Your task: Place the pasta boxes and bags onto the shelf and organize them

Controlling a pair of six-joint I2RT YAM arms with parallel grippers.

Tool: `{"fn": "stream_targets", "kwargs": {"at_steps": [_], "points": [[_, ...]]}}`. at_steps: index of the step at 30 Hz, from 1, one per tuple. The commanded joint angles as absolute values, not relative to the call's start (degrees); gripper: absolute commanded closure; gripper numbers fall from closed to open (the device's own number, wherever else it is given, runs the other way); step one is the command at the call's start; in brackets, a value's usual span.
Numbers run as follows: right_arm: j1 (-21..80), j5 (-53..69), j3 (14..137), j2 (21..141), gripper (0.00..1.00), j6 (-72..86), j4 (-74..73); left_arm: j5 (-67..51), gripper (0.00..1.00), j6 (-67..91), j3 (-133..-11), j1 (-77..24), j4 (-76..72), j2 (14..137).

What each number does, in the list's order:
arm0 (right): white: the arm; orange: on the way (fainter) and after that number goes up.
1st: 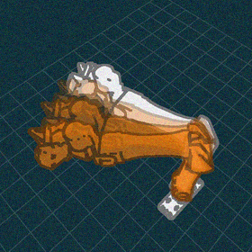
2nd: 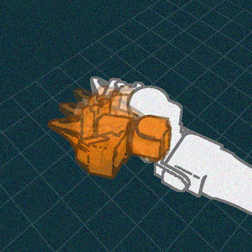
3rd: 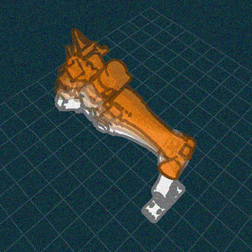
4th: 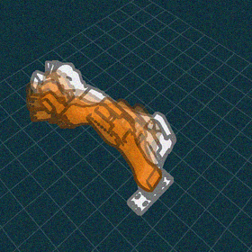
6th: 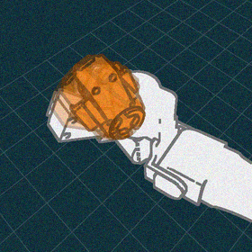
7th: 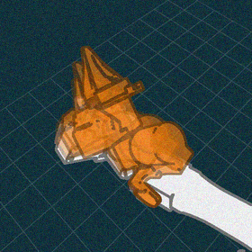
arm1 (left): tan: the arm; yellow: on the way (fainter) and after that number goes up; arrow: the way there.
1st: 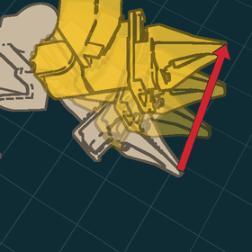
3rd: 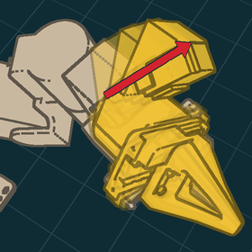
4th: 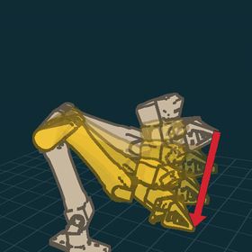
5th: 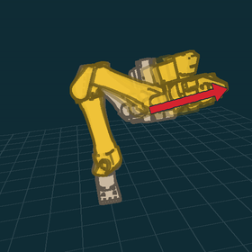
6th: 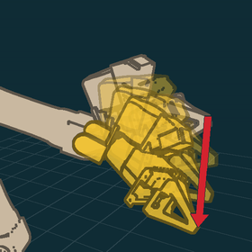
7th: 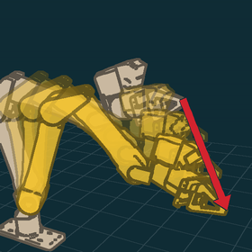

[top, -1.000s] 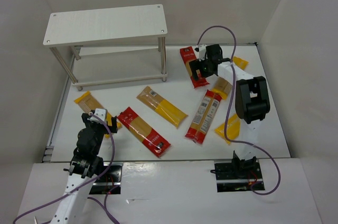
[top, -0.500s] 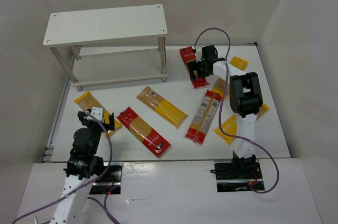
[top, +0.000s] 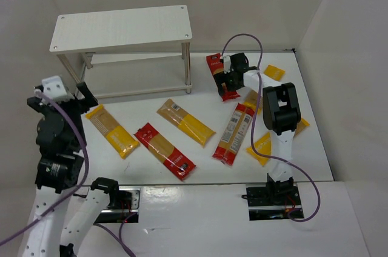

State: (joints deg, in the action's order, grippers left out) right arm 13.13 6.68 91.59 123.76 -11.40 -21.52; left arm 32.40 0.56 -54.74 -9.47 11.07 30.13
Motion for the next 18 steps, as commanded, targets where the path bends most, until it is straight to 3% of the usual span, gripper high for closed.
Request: {"fn": "stream_targets", "kwargs": {"at_steps": [1,5,7,8,14,18], "points": [[14.15,5.63,93.43,123.4,0.0,-11.95,-23.2,47.6,0.0,9.12,-67.61,-9.58,25.63,41.19],[14.15,5.1,93.95,124.45,0.0,-12.48,-24.34,38.97,0.0,12.65,-84.67,-8.54,48.19,57.96],[14.15,4.57,93.96,125.06,0.0,-12.48,-24.35,31.42,0.0,8.99,-85.87,-6.17,49.92,60.81],[14.15,4.57,93.96,125.07,0.0,-12.48,-24.35,22.42,0.0,-1.82,-84.91,-6.15,48.62,62.47],[14.68,3.52,92.91,124.45,0.0,-12.48,-24.87,15.49,0.0,2.46,-68.4,-4.57,31.42,54.87],[14.68,3.52,91.85,123.66,0.0,-12.48,-23.38,12.92,0.0,6.66,-64.52,-3.96,28.39,52.82]]}}
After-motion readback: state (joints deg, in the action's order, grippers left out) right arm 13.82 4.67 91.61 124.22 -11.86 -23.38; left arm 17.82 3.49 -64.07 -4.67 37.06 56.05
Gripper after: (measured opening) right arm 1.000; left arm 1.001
